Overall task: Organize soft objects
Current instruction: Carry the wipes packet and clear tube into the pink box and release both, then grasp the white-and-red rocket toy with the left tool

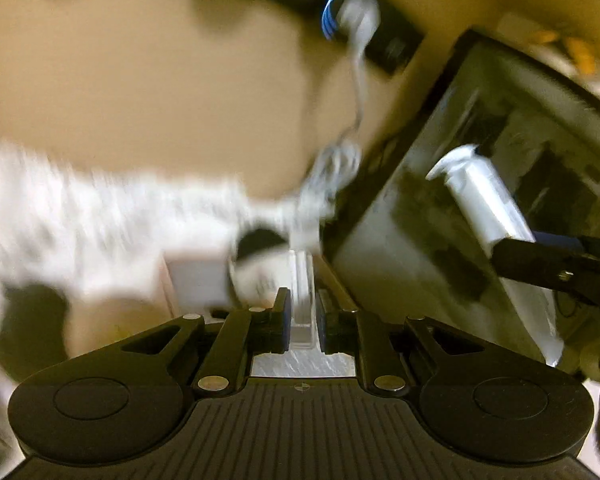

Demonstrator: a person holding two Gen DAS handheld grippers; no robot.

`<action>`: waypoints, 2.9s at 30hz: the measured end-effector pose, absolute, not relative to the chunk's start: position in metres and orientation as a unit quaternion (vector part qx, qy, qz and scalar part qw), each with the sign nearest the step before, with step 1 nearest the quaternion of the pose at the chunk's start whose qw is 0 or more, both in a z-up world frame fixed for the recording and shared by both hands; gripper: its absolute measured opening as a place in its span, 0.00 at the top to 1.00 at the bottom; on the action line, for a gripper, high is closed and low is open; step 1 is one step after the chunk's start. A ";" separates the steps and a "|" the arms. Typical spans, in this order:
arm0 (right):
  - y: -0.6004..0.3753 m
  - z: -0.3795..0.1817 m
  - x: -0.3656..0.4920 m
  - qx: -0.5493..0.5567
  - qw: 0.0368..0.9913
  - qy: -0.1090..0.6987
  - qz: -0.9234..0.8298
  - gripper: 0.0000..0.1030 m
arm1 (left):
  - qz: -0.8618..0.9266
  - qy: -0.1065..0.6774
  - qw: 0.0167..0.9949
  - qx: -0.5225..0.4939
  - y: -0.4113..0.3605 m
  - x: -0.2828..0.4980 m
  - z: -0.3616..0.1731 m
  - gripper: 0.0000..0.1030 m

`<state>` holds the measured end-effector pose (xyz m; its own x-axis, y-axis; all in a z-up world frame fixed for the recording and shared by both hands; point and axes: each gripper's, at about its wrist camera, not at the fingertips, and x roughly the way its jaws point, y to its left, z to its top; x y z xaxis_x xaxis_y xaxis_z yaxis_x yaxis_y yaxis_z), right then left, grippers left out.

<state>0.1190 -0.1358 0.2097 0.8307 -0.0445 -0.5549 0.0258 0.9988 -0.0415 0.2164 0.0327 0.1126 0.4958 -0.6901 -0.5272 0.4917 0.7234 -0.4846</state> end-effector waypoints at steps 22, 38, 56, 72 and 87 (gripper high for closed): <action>-0.112 0.036 0.210 -0.008 0.913 0.408 -0.032 0.22 | -0.122 0.412 0.884 -0.182 0.201 0.066 0.064 0.83; -0.083 0.115 0.140 -0.008 0.943 0.330 0.032 0.20 | -0.106 0.436 0.866 -0.219 0.216 0.083 0.042 0.83; 0.105 0.020 0.184 -0.260 0.886 0.359 0.133 0.50 | -0.047 0.444 0.859 -0.251 0.286 0.067 0.034 0.83; 0.072 0.067 0.147 -0.095 0.892 0.408 0.170 0.77 | -0.091 0.447 0.857 -0.239 0.265 0.091 0.034 0.83; 0.003 0.068 0.082 -0.028 0.896 0.421 0.136 0.46 | -0.092 0.456 0.860 -0.212 0.185 0.123 0.034 0.83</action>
<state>0.0816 0.0030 0.0677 0.6089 0.2206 -0.7619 -0.2669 0.9615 0.0651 0.1234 0.1846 0.0339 0.5672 -0.3505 -0.7452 -0.0355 0.8937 -0.4473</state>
